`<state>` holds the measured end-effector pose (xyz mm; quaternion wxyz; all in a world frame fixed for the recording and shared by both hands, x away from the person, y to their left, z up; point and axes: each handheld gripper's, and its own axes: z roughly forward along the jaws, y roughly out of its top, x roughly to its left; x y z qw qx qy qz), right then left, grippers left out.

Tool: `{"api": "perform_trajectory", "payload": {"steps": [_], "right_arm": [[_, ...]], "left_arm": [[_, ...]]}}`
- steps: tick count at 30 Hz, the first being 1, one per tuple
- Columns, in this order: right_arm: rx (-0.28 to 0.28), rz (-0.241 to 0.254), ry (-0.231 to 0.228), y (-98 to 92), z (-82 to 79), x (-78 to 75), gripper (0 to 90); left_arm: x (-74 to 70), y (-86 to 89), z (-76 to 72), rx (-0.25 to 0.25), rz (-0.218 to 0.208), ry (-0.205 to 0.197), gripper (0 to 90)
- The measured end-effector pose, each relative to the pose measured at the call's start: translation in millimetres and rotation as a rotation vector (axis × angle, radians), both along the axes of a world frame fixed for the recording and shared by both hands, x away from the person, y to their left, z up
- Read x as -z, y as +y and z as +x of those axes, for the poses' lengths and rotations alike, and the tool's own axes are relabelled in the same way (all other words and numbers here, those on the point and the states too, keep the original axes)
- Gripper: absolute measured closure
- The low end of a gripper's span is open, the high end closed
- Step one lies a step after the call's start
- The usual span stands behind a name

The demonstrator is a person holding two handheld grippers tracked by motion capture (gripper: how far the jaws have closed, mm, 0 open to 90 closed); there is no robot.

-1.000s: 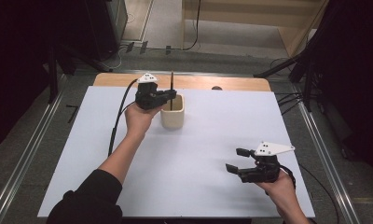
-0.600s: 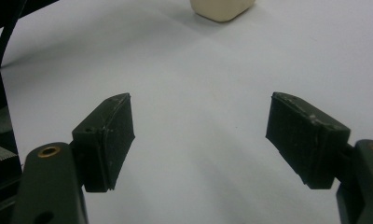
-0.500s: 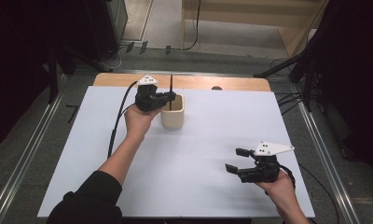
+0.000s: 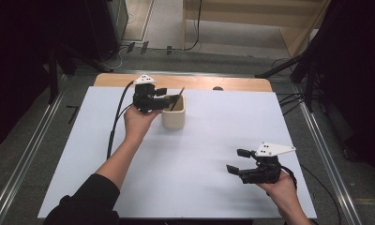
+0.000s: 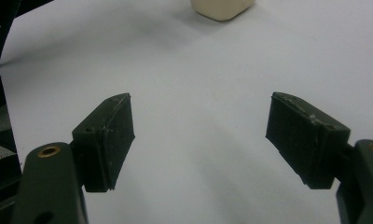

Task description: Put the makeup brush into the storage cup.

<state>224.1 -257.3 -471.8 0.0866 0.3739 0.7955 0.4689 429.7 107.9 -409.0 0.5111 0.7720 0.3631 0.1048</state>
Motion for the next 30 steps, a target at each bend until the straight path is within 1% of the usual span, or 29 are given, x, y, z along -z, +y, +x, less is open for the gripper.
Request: {"api": "perform_trajectory", "payload": {"steps": [1,3,4,7,9,10,13,17,19,22,24,28,30], "right_arm": [[-0.001,0.000,0.000,0.2,0.0,0.1,24.2],[-0.001,0.002,0.001,0.6,-0.3,-0.2,24.2],[-0.001,0.001,0.000,0.5,-0.3,-0.2,24.2],[0.000,0.000,-0.001,0.2,0.0,-0.1,24.2],[0.001,-0.001,0.000,0.2,-0.1,0.0,24.2],[0.001,-0.001,-0.001,0.2,-0.1,0.0,24.2],[0.001,0.000,-0.001,0.3,-0.3,-0.1,24.2],[0.003,0.002,0.001,-0.4,-0.5,-0.5,24.2],[0.004,0.003,0.002,-0.9,-0.5,-0.5,24.2],[0.004,0.002,0.003,-0.6,-0.4,-0.3,24.2],[0.001,0.000,0.000,-0.2,-0.5,-0.2,24.2],[0.004,0.000,0.004,-0.2,-0.2,0.0,24.2],[0.004,0.000,0.003,-0.2,-0.4,-0.1,24.2]], "left_arm": [[-1.2,1.2,-0.5,0.005,-0.004,-0.002,33.5],[-3.3,3.9,-1.0,0.014,-0.018,0.013,32.1],[-4.0,4.8,-1.3,0.015,-0.018,0.017,31.0],[-5.4,8.4,-1.7,0.030,-0.024,0.044,30.1],[-6.7,10.7,-3.0,0.036,-0.017,0.045,30.2],[-7.1,11.9,-3.4,0.038,-0.021,0.046,30.3],[-8.1,15.9,-4.1,0.042,-0.020,0.061,30.2],[-7.7,21.3,-5.5,0.048,-0.007,0.077,29.9],[-7.1,24.0,-5.7,0.052,-0.019,0.088,29.2],[-6.8,28.6,-5.6,0.061,-0.029,0.114,28.6],[-7.6,31.0,-6.4,0.066,-0.012,0.114,28.2],[-9.3,34.6,-9.4,0.075,-0.005,0.126,28.2],[-9.0,37.3,-11.6,0.083,-0.010,0.134,28.2]]}}
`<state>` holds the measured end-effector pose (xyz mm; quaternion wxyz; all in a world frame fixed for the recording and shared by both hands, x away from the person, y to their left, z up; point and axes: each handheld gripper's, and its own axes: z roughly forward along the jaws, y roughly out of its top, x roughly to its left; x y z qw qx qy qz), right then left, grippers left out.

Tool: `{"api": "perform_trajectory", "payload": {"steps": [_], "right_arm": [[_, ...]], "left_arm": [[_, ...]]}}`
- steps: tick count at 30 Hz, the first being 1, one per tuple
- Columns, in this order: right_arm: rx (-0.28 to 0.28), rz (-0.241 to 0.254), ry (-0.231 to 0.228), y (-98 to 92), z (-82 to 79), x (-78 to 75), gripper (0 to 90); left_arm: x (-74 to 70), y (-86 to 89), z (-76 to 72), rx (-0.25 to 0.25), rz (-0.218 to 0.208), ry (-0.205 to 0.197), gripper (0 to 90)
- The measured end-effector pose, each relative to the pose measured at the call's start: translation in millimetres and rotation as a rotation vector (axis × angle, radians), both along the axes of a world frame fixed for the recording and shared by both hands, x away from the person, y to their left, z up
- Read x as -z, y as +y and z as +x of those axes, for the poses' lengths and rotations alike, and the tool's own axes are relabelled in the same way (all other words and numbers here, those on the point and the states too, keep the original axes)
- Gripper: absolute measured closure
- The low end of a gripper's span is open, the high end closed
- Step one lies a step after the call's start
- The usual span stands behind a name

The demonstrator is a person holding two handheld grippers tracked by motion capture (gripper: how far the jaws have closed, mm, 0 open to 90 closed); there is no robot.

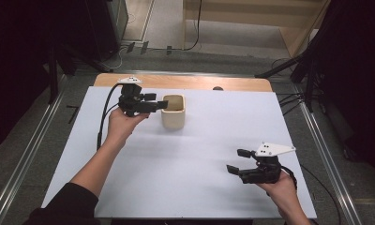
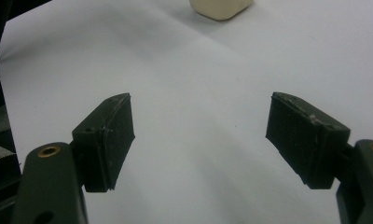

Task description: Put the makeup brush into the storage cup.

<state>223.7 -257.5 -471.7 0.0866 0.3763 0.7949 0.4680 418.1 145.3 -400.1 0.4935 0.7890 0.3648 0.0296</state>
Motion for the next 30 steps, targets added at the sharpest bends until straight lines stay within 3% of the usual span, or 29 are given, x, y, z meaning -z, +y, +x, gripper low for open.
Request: {"api": "perform_trajectory", "payload": {"steps": [9,16,30], "right_arm": [[-0.002,-0.004,-0.001,0.6,0.1,0.3,24.2],[-0.003,-0.005,0.005,0.9,0.0,0.4,24.2],[0.004,0.007,0.008,2.4,-0.2,0.9,23.9]], "left_arm": [[4.4,13.5,-10.7,0.007,0.025,0.013,28.2],[12.1,23.1,-15.1,0.014,0.031,0.051,28.7],[24.3,38.0,-38.6,0.025,0.040,0.037,29.1]]}}
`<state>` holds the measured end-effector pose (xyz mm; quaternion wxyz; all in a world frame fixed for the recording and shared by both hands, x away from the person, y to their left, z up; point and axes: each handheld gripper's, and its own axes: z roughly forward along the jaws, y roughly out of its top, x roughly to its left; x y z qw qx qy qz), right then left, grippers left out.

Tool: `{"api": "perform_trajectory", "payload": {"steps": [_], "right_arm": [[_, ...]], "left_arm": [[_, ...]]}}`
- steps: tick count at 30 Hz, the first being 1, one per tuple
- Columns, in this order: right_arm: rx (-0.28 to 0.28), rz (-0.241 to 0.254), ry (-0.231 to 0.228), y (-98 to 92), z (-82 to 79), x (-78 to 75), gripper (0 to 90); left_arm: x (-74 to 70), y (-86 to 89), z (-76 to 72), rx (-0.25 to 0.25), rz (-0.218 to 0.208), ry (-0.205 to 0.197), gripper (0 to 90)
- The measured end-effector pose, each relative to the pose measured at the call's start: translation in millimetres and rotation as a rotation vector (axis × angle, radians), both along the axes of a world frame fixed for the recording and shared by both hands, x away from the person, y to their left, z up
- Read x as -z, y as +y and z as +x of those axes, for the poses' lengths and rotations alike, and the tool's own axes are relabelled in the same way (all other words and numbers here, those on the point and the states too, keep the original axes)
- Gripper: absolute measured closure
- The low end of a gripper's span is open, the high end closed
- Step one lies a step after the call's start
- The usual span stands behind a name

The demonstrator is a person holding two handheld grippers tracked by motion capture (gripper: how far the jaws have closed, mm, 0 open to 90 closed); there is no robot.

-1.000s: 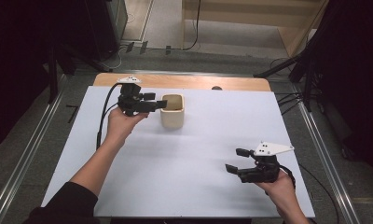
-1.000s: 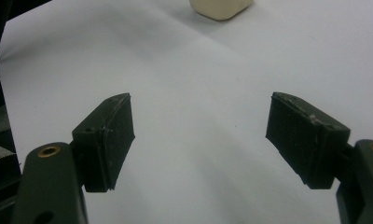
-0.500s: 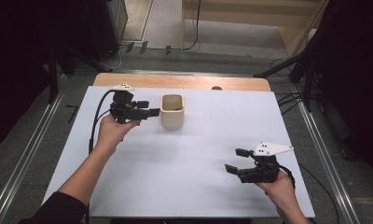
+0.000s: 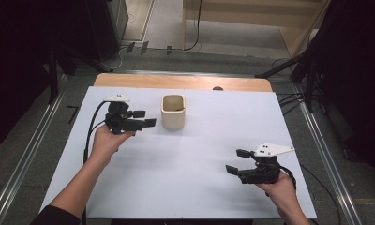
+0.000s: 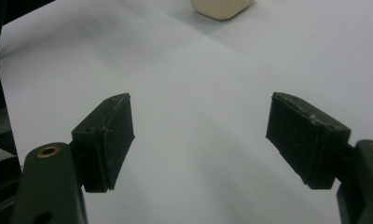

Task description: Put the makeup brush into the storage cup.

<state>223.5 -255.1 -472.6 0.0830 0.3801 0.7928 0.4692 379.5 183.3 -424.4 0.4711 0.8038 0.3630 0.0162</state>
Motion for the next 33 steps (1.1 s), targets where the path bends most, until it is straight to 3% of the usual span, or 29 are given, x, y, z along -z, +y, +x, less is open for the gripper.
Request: {"api": "perform_trajectory", "payload": {"steps": [10,22,33], "right_arm": [[0.002,-0.001,0.000,-0.4,-0.2,0.0,23.8],[0.002,0.000,-0.004,-1.1,-0.3,-0.3,23.8],[0.000,-0.003,0.001,-0.2,0.2,0.4,23.8]], "left_arm": [[3.2,7.6,-16.0,0.017,-0.010,-0.003,29.1],[11.5,12.7,-32.9,0.052,0.009,0.021,28.9],[12.3,21.0,-51.2,0.091,0.043,-0.020,29.1]]}}
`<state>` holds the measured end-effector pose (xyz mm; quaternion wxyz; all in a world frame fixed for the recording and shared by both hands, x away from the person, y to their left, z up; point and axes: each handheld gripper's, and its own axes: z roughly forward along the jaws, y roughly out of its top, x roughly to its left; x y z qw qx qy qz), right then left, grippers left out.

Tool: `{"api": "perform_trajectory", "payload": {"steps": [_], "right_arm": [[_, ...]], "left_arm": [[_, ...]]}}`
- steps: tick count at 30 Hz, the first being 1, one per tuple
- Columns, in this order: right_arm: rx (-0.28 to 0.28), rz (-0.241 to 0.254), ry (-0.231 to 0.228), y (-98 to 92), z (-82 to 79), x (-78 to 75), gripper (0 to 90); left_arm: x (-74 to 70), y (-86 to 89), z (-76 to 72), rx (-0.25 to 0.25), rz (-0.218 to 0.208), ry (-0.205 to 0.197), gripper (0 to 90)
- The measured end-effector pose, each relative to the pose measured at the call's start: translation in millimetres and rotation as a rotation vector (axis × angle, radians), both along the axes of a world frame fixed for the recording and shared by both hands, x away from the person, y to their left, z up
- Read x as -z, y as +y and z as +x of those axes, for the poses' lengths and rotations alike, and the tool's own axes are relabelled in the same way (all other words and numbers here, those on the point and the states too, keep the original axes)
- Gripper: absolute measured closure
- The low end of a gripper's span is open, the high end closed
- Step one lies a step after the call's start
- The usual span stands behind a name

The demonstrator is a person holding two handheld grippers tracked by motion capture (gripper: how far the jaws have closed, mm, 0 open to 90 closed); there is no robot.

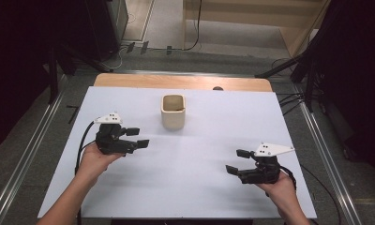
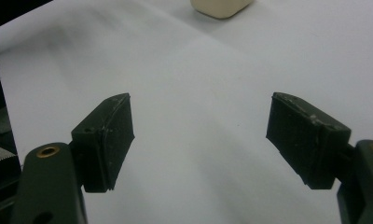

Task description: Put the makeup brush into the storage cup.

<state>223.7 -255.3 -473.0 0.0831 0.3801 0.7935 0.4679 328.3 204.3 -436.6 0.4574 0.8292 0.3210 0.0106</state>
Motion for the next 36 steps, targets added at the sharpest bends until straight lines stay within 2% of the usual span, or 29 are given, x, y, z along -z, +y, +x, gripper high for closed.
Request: {"api": "perform_trajectory", "payload": {"steps": [4,18,22,36], "right_arm": [[-0.002,0.001,0.002,0.4,0.1,0.0,23.8],[-0.001,-0.001,0.005,0.6,0.6,1.0,23.8],[-0.001,-0.002,0.005,0.5,0.7,1.2,23.8],[-0.003,-0.006,0.011,1.0,0.9,1.9,23.8]], "left_arm": [[1.5,0.9,-7.3,0.014,0.027,-0.022,29.3],[4.8,7.5,-26.6,0.038,0.049,-0.047,27.8],[5.5,8.4,-32.0,0.046,0.086,-0.066,26.5],[10.0,18.5,-46.7,0.067,0.110,-0.081,23.7]]}}
